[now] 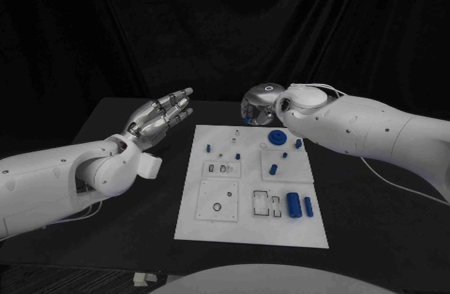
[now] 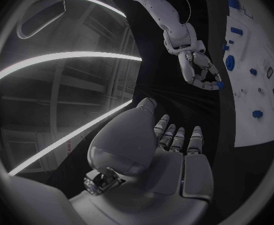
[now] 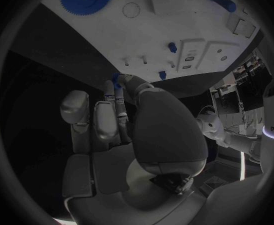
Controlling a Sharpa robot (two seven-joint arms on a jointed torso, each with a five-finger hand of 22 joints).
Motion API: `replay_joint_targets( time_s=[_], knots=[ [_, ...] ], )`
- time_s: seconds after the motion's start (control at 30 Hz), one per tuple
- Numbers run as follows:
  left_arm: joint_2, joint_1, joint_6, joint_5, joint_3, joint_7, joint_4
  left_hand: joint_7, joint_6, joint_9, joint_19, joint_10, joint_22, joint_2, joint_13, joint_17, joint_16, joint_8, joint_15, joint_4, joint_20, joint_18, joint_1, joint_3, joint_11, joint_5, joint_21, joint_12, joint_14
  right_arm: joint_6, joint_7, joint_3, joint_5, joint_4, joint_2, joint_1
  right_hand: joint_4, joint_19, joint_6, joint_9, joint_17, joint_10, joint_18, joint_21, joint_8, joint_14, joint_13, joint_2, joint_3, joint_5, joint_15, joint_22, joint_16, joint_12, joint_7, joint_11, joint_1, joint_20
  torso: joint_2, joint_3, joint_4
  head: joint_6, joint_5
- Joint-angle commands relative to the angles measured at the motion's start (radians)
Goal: Assemble the parts on the task board
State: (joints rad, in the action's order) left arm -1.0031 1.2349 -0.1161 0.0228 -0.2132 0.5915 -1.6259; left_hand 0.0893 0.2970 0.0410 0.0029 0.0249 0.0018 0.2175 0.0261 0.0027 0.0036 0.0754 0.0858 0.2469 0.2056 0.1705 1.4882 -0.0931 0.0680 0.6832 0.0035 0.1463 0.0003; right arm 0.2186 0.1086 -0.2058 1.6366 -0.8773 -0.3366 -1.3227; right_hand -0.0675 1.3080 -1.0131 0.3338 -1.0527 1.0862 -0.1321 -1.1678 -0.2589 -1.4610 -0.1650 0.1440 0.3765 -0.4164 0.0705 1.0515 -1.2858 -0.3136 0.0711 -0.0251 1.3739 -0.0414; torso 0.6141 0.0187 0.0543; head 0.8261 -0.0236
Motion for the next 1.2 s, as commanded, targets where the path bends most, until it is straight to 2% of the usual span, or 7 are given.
replay_joint_targets(
  time_s=[0.03, 0.2, 0.4, 0.47, 0.57, 0.77, 1.2],
  knots=[
    [0.000, 0.004, -0.014, 0.001, 0.001, 0.016, -0.003, 0.002, 0.007, 0.001, 0.001, 0.003, 0.001, -0.011, 0.001, 0.000, 0.002, 0.005, 0.001, -0.001, 0.002, 0.011, -0.003, -0.003, 0.006, 0.002, 0.000, 0.006, 0.002, 0.004, -0.017, 0.001, 0.001, 0.007, 0.005, 0.001, -0.003, 0.006, 0.004, 0.037, 0.000, 0.001, 0.011, -0.003, 0.006, -0.007, 0.002, -0.005, -0.003, 0.002, -0.002, 0.002, -0.002, 0.005, 0.005, -0.006, 0.001, 0.001, 0.016, -0.0001, 0.0074, -0.009, 0.000],
    [0.000, 0.004, -0.015, 0.001, 0.001, 0.018, -0.001, 0.002, 0.007, 0.001, 0.002, 0.003, 0.002, -0.011, 0.001, 0.000, 0.002, 0.005, 0.001, -0.001, 0.002, 0.011, -0.003, -0.003, 0.006, 0.002, 0.000, 0.006, 0.002, -0.008, -0.017, 0.001, 0.001, 0.011, 0.013, 0.005, -0.002, 0.006, 0.009, 0.038, -0.001, -0.001, 0.012, -0.004, 0.010, -0.007, 0.003, -0.004, -0.003, 0.002, -0.003, 0.004, -0.002, 0.010, 0.005, -0.006, 0.002, 0.000, 0.029, 0.0011, 0.0188, -0.017, 0.014],
    [0.002, 0.004, -0.011, 0.001, 0.001, 0.021, 0.003, 0.002, 0.008, 0.001, 0.002, 0.003, 0.002, -0.011, 0.001, 0.000, 0.002, 0.006, 0.001, -0.001, 0.002, 0.011, -0.003, -0.003, 0.006, 0.002, 0.000, 0.007, 0.002, -0.021, -0.020, 0.001, 0.001, 0.012, 0.016, 0.011, -0.002, 0.004, 0.014, 0.038, 0.000, -0.003, 0.011, -0.002, 0.015, -0.006, 0.005, -0.004, -0.001, 0.003, -0.004, 0.003, -0.001, 0.017, 0.007, -0.008, 0.002, -0.001, 0.036, 0.0040, 0.0255, -0.023, 0.023],
    [0.003, 0.004, -0.010, 0.001, 0.001, 0.022, 0.004, 0.002, 0.007, 0.001, 0.002, 0.003, 0.002, -0.011, 0.001, 0.000, 0.003, 0.006, 0.001, -0.001, 0.002, 0.011, -0.004, -0.003, 0.006, 0.002, 0.000, 0.006, 0.002, -0.026, -0.020, 0.001, 0.001, 0.013, 0.017, 0.014, -0.002, 0.003, 0.014, 0.038, 0.001, -0.003, 0.011, -0.001, 0.015, -0.005, 0.005, -0.003, -0.001, 0.003, -0.004, 0.002, 0.000, 0.017, 0.007, -0.009, 0.002, -0.001, 0.041, 0.0053, 0.0300, -0.031, 0.029],
    [0.003, 0.004, -0.008, 0.001, 0.001, 0.023, 0.006, 0.002, 0.007, 0.001, 0.002, 0.003, 0.002, -0.011, 0.001, 0.000, 0.003, 0.006, 0.001, -0.001, 0.002, 0.011, -0.004, -0.003, 0.006, 0.002, 0.000, 0.006, 0.002, -0.032, -0.019, 0.001, 0.001, 0.014, 0.019, 0.019, -0.001, 0.002, 0.016, 0.038, 0.002, -0.004, 0.011, 0.000, 0.017, -0.004, 0.006, -0.004, 0.000, 0.003, -0.005, 0.001, 0.001, 0.020, 0.007, -0.009, 0.003, -0.002, 0.043, 0.0064, 0.0396, -0.034, 0.039],
    [0.005, 0.004, -0.005, 0.001, 0.001, 0.025, 0.009, 0.002, 0.007, 0.001, 0.002, 0.003, 0.002, -0.011, 0.001, 0.000, 0.003, 0.006, 0.001, -0.001, 0.002, 0.011, -0.004, -0.003, 0.006, 0.002, 0.000, 0.006, 0.002, -0.039, -0.018, 0.001, 0.001, 0.014, 0.020, 0.026, 0.000, 0.001, 0.018, 0.038, 0.003, -0.005, 0.011, 0.000, 0.019, -0.004, 0.006, -0.004, 0.001, 0.003, -0.005, 0.002, 0.001, 0.022, 0.008, -0.009, 0.004, -0.002, 0.040, 0.0076, 0.0386, -0.029, 0.038],
    [0.007, 0.004, 0.000, 0.001, 0.001, 0.026, 0.014, 0.003, 0.007, 0.001, 0.002, 0.003, 0.002, -0.011, 0.001, 0.000, 0.002, 0.006, 0.001, -0.001, 0.002, 0.011, -0.004, -0.003, 0.007, 0.002, 0.000, 0.006, 0.002, -0.040, -0.025, 0.001, 0.001, 0.021, 0.027, 0.038, 0.000, 0.005, 0.023, 0.038, 0.002, -0.007, 0.014, -0.008, 0.025, -0.002, 0.008, -0.003, 0.002, 0.003, -0.007, 0.016, 0.002, 0.029, 0.010, -0.012, 0.004, -0.004, 0.033, 0.0061, 0.0376, -0.018, 0.039]
  ],
)
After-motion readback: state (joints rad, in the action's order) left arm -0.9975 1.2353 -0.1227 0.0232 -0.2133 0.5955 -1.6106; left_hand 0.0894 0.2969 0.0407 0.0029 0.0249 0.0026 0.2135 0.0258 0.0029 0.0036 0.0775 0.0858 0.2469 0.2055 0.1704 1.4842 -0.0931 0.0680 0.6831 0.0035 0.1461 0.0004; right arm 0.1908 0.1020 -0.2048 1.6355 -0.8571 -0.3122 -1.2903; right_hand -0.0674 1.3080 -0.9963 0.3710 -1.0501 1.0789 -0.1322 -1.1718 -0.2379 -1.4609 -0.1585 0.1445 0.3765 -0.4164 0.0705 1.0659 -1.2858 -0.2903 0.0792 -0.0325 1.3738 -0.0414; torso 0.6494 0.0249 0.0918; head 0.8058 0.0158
